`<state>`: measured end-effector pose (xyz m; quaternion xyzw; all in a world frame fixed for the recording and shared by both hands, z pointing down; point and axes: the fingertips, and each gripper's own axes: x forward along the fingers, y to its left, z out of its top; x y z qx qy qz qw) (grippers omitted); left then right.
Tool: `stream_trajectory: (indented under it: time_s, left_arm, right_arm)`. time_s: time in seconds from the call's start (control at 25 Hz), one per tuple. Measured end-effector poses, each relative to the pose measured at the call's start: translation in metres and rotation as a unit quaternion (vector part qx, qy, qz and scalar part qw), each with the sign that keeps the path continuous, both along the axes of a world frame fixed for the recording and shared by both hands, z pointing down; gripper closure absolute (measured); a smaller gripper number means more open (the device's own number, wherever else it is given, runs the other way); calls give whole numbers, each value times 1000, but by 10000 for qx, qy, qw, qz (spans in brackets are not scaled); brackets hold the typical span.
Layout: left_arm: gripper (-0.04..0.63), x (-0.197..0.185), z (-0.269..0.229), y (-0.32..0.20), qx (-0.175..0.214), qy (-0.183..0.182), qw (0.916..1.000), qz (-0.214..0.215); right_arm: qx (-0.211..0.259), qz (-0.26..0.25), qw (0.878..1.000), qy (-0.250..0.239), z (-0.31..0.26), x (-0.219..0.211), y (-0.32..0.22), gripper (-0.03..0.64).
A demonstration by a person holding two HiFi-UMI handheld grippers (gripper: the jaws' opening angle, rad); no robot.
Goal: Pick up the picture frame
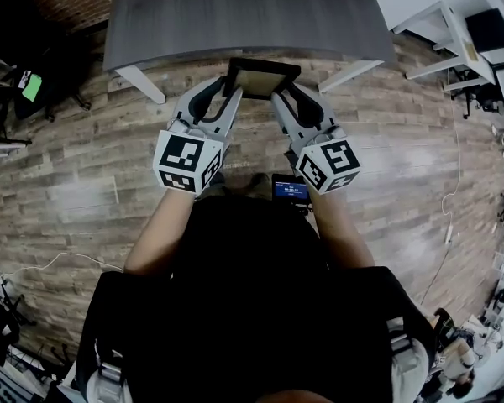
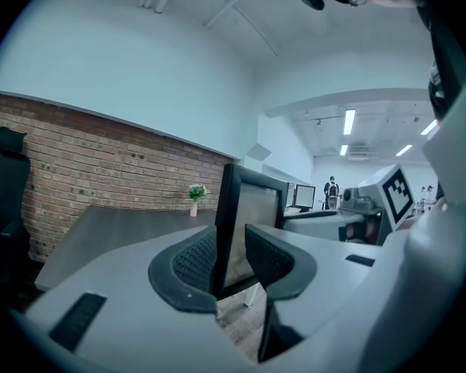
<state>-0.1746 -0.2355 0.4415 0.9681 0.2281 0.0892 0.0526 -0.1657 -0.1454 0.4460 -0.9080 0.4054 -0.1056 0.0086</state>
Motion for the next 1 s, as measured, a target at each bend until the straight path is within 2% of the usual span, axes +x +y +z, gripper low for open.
stream_trajectory:
  time_s: [0.28,0.56,1.0]
  left_arm:
    - [491,6,-16,26,94,96,9998,-113]
    - [491,16,-25,82,161,47,9998,52]
    - [491,28,-25,130,158,-51,9998,121]
  right_arm:
    - [168,-134,9995,217,-17,7,26,489]
    - [296,-41,9992,276,-27,15,82,489]
    - [426,-142,9989,91,-17,27,131,490]
